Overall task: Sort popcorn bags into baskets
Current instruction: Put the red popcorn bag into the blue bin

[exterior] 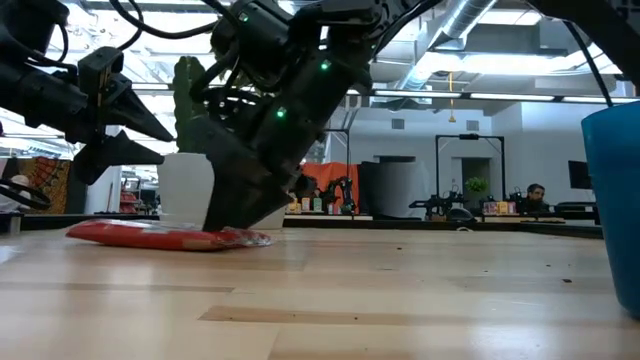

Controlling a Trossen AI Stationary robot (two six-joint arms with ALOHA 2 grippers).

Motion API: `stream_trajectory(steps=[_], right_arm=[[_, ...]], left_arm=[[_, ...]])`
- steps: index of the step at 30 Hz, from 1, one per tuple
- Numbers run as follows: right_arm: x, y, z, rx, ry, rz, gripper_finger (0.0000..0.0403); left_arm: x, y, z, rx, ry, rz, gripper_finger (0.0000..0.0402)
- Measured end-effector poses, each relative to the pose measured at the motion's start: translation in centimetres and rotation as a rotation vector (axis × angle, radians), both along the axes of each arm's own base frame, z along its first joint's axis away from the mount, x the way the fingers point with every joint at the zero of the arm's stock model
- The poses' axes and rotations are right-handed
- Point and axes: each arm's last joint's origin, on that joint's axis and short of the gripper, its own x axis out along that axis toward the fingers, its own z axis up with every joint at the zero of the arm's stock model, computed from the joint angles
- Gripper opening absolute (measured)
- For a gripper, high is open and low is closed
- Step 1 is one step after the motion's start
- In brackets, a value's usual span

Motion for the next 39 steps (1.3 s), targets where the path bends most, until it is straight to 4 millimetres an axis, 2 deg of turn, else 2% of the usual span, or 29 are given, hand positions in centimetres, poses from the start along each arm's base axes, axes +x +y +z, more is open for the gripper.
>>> stream_trajectory(steps=[8,11,15,19,24,27,30,33,39], right_arm=[[-0.5,-0.4,-0.3,0.067,0.060,-0.058,0.0017],[-0.5,-0.4,-0.3,0.107,0.059,-0.084,0.0012],[-0.9,0.0,1.2,0.127,0.048,-0.104,0.0006],[-1.8,0.2,3.3,0.135,0.054,-0.114,0.0004],[-2.9,0.1,7.6,0.121,0.004,-0.129,0.0003],[-3.6,0.5,8.3,0.095,0.031,-0.128,0.0003],[-3.7,1.1,8.9,0.130,0.011,-0.111,0.0019],[-3.7,1.2,8.9,0.174,0.016,-0.100,0.0070],[-2.5,1.0,5.2,0.188,0.059,-0.143,0.0206]], left_arm=[[0.0,0.0,0.0,0.001,0.001,0.000,0.0183],[0.0,0.0,0.0,0.001,0.001,-0.001,0.0183],[0.0,0.0,0.0,0.000,0.001,0.000,0.0183],[0.0,0.0,0.0,0.000,0.001,0.000,0.0183],[0.0,0.0,0.0,-0.001,0.000,0.000,0.0183],[0.0,0.0,0.0,-0.008,-0.002,0.002,0.0183],[0.0,0.0,0.0,-0.008,-0.004,0.003,0.0183],[0.0,0.0,0.0,-0.009,-0.003,0.002,0.0183],[0.0,0.0,0.0,-0.006,0.000,0.001,0.0183]])
